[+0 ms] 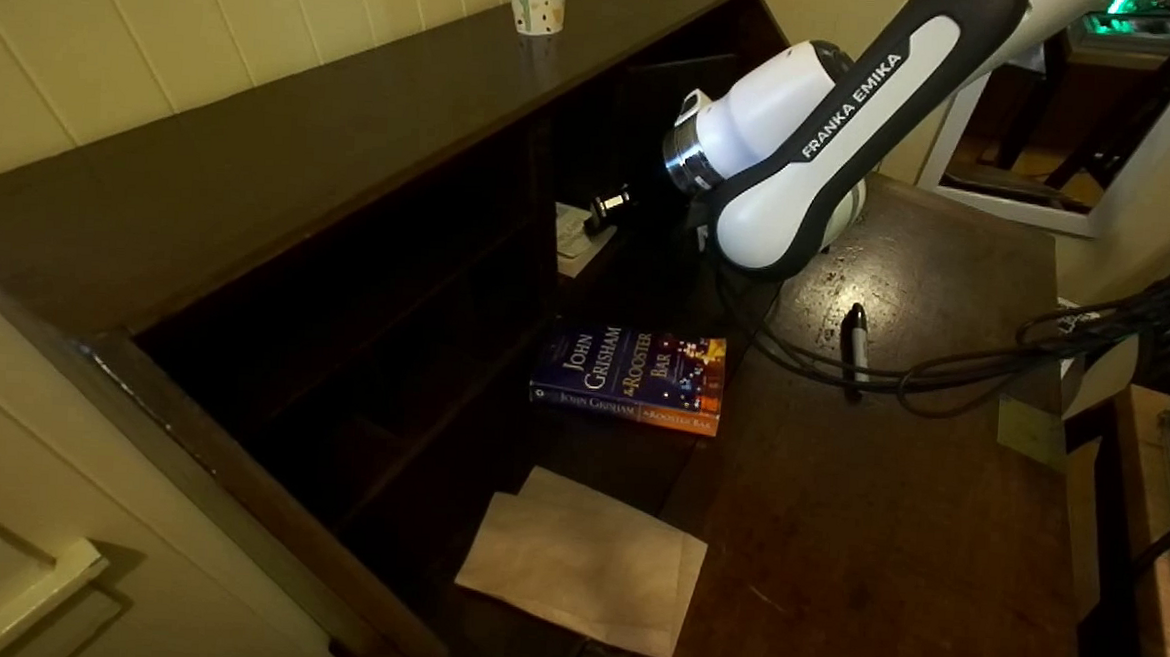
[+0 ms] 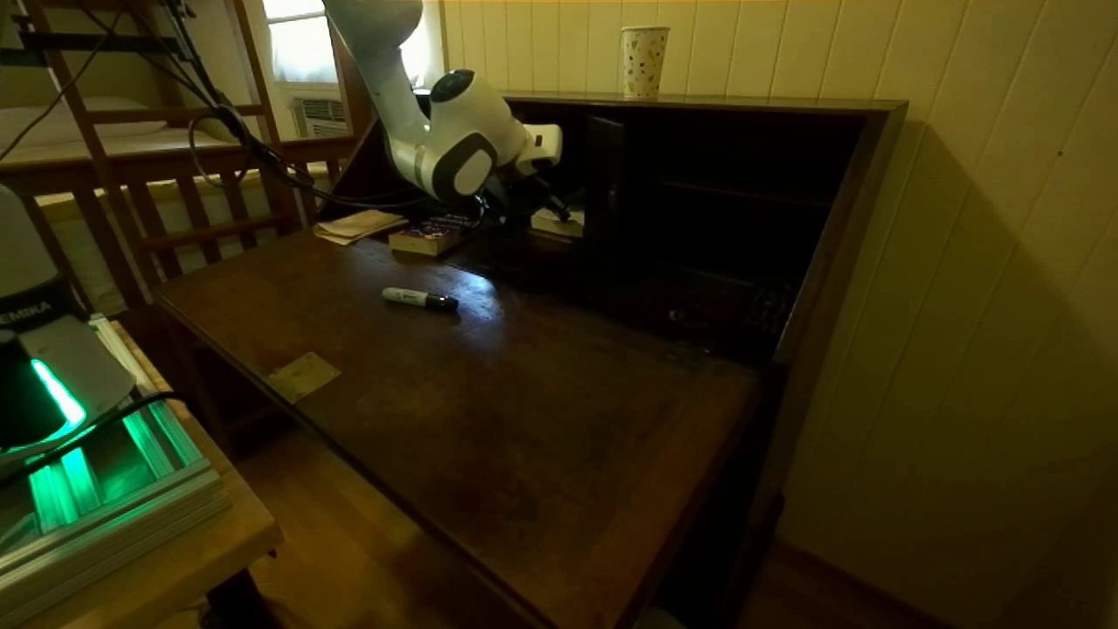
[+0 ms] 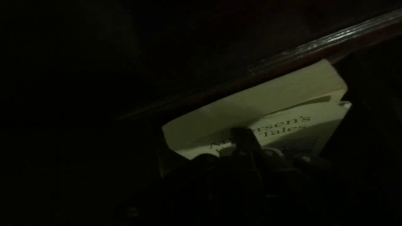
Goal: Move the two books
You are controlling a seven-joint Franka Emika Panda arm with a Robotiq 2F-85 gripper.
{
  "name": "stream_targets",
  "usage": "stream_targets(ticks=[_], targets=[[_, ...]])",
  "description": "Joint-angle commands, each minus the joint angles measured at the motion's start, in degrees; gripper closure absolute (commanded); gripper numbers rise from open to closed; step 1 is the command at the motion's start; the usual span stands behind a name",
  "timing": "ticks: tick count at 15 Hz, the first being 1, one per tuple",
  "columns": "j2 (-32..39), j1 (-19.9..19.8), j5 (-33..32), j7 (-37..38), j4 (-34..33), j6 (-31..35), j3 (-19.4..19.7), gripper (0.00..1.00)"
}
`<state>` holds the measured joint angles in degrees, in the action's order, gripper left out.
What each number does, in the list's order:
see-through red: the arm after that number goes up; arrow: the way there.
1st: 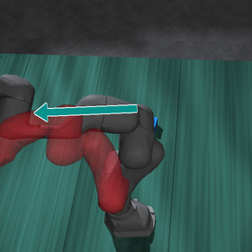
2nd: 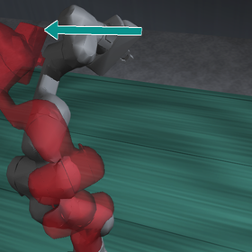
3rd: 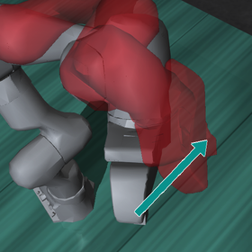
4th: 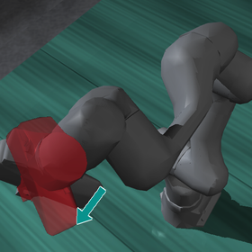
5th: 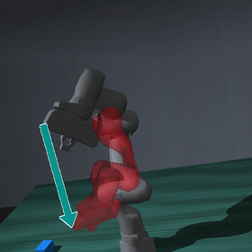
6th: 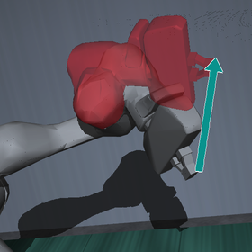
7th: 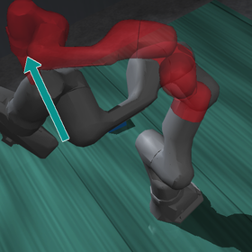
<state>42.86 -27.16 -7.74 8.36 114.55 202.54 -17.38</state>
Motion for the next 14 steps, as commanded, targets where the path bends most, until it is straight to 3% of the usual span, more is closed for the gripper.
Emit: stream_targets(ticks=[1,8,14], targets=[[0.27,-1.91,-1.29,0.46,-0.45,-4.2,-2.16,1.0],[-5.82,2.39,2.23,-1.64,1.51,-15.57,2.67,1.0],[-7.25,6.06,4.08,-4.76,1.95,-20.45,4.88,1.0]])
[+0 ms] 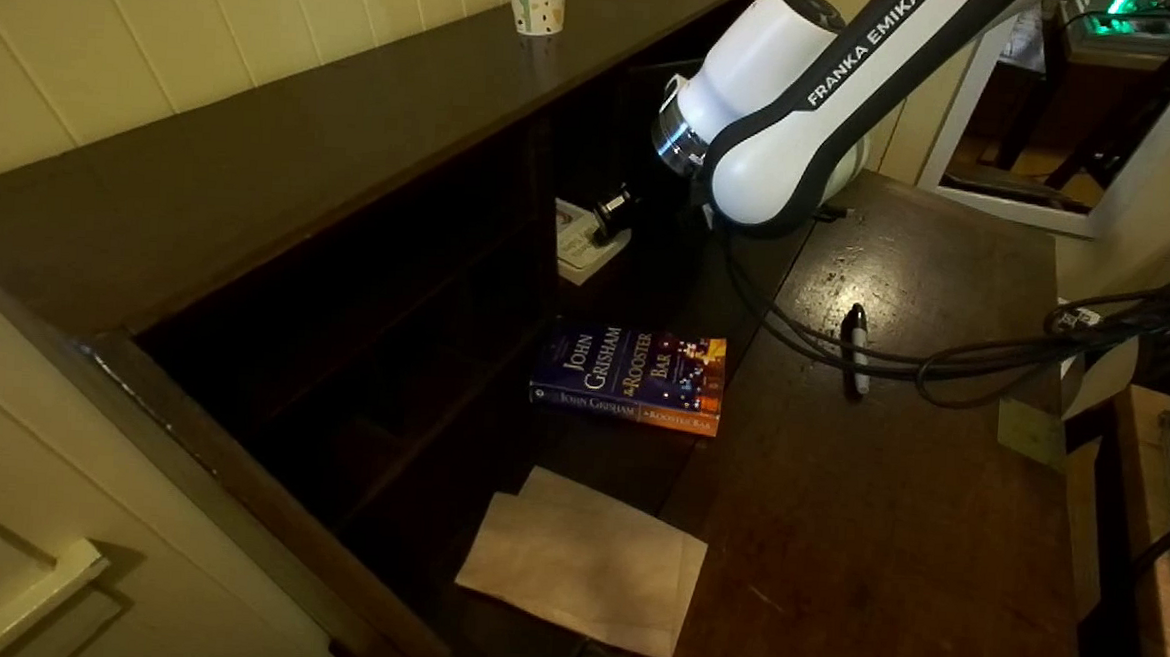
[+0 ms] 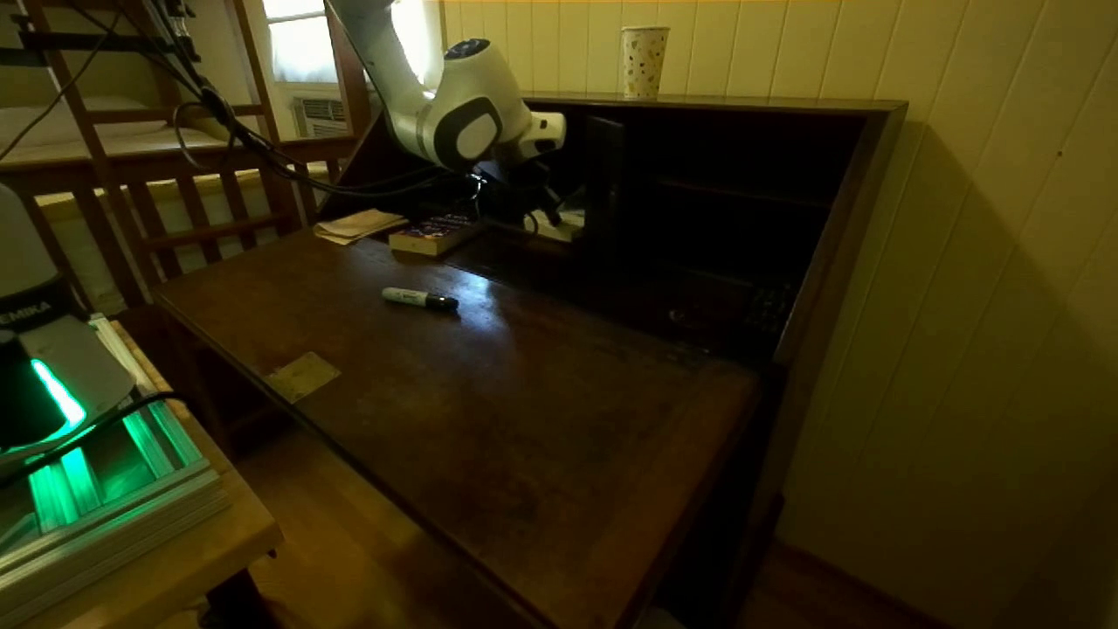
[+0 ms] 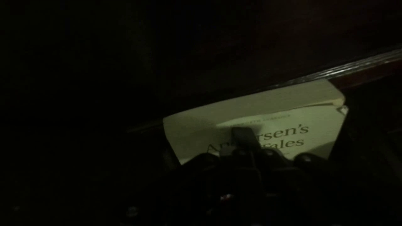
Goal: Move the two books
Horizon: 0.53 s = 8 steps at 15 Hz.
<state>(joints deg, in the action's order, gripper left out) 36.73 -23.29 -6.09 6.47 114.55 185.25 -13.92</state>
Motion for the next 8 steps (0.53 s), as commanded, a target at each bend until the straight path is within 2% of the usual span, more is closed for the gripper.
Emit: stream_targets(ticks=[1,8], targets=[[-1.08,2.4,2.5,-3.71,2.16,-3.85,1.5,1.0],[-3.48,5.46,2.47,-8.86,2.89,-11.96,5.23,1.0]])
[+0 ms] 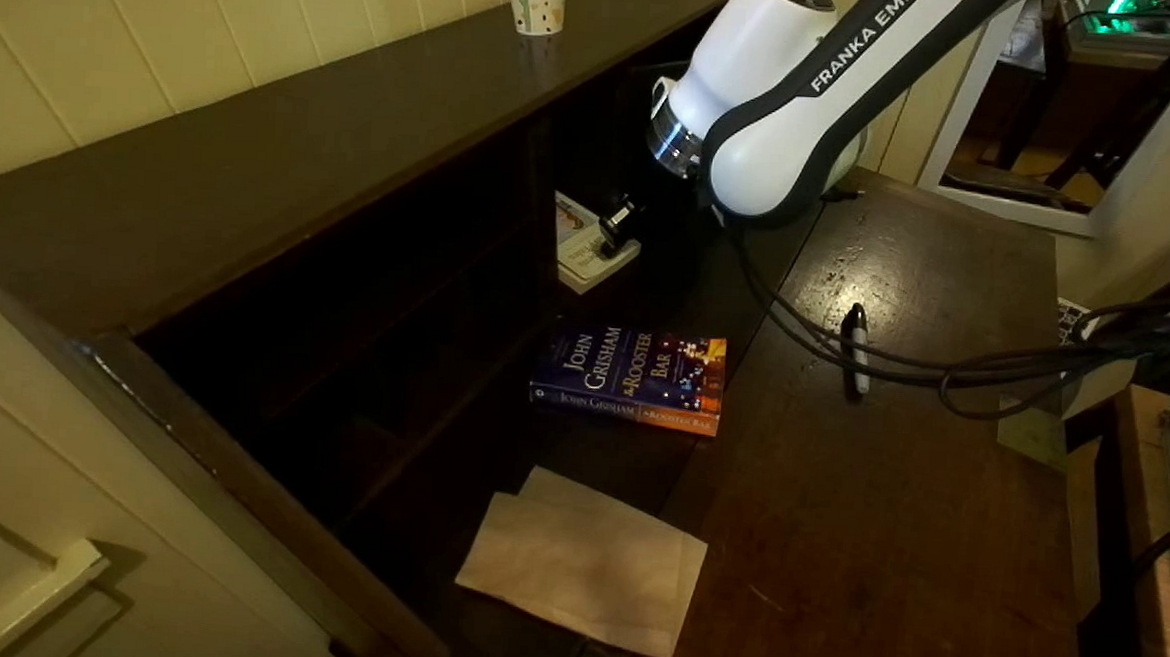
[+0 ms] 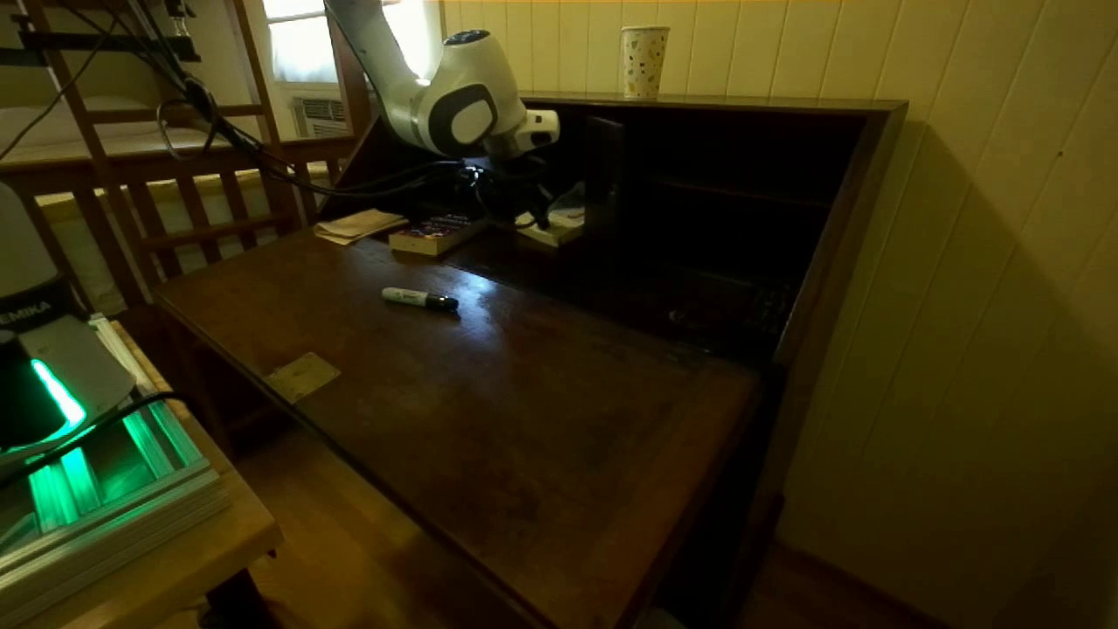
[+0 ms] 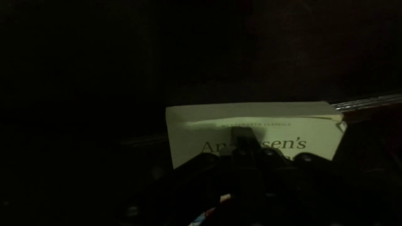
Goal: Move the two books
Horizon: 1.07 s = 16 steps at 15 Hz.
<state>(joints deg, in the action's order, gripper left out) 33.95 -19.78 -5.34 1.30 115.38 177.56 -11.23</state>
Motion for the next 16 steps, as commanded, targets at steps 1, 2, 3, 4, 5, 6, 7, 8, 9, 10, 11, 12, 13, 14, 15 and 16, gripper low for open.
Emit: stream_targets(ticks=[1,2,3,4,5,6,7,8,9,10,11,12,13,14,15,16], targets=[[-1.07,2.2,1.62,-4.65,2.12,-5.23,3.04,1.0],[-1.39,2.45,1.41,-5.7,2.3,-5.8,3.46,1.0],[-1.79,2.74,1.31,-6.74,2.59,-6.47,3.64,1.0],[-2.02,2.77,1.34,-8.01,2.9,-6.99,3.28,1.0],[-2.35,3.22,1.36,-8.76,3.21,-7.69,3.43,1.0],[-2.69,3.15,1.49,-9.85,3.57,-8.41,3.0,1.0],[-3.37,3.37,1.44,-10.81,4.51,-9.22,2.74,1.0],[-3.95,3.44,1.42,-11.86,5.09,-9.86,2.58,1.0],[-4.6,3.05,1.44,-13.52,5.78,-10.19,2.05,1.0],[-4.98,2.81,1.54,-14.87,6.18,-10.47,1.83,1.0],[-5.42,2.28,1.41,-16.63,6.65,-10.63,1.6,1.0],[-5.88,1.81,1.27,-18.47,7.21,-10.77,1.38,1.0],[-6.27,1.55,1.19,-20.03,7.71,-10.9,1.27,1.0],[-6.73,1.37,1.26,-21.32,8.33,-11.05,1.03,1.0],[-7.01,1.19,1.39,-22.7,8.84,-11.51,0.66,1.0],[-7.48,1.84,0.83,-23.37,9.71,-11.77,1.26,1.0]])
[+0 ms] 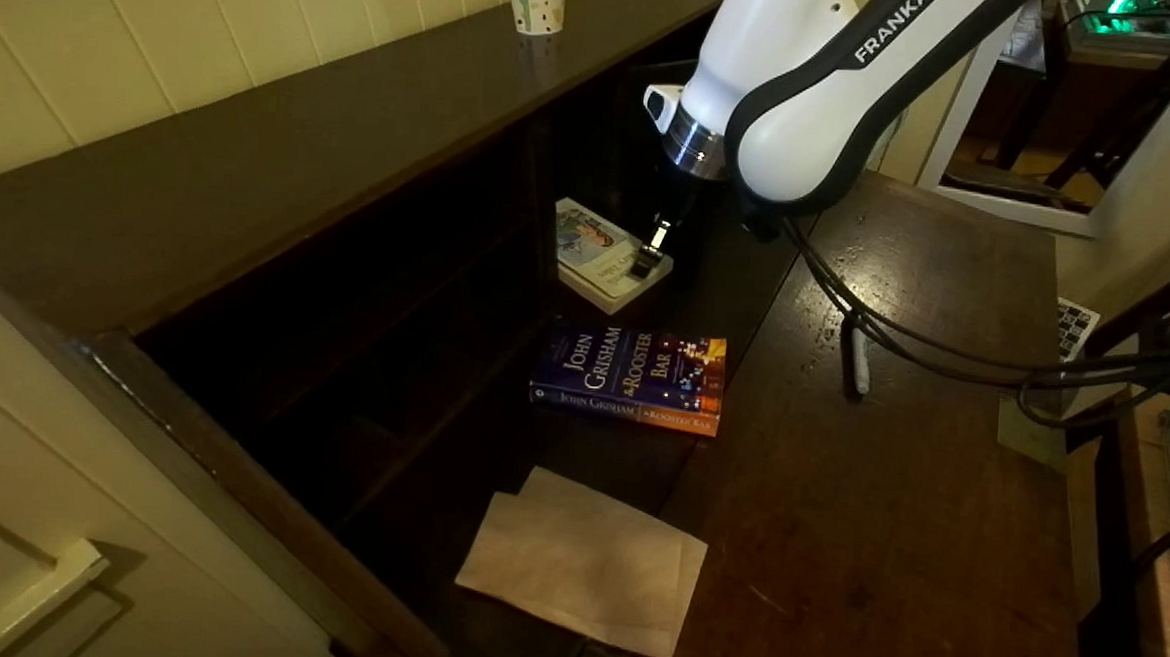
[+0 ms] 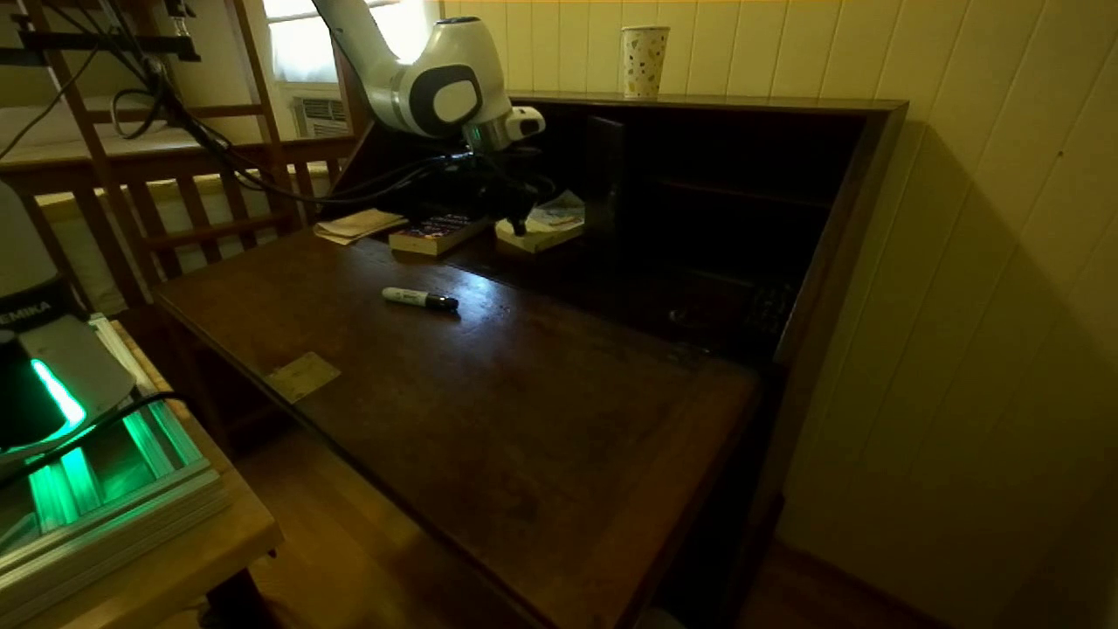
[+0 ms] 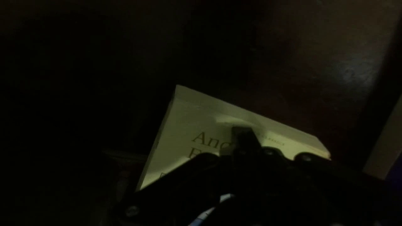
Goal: Move the two books
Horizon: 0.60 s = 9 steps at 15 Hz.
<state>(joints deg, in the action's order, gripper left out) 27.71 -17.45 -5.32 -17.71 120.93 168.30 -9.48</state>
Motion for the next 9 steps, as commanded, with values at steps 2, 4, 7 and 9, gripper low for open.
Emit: stream_targets(ticks=[2,4,7,9], targets=[[-2.17,-0.87,0.99,-6.75,5.43,-3.04,-1.0,1.0],[-3.28,-1.76,1.58,-9.37,6.5,-3.82,-1.92,1.0],[-5.51,-3.04,2.79,-13.36,8.71,-5.7,-3.47,1.0],[-6.53,-2.87,3.29,-15.05,9.42,-6.62,-3.03,1.0]])
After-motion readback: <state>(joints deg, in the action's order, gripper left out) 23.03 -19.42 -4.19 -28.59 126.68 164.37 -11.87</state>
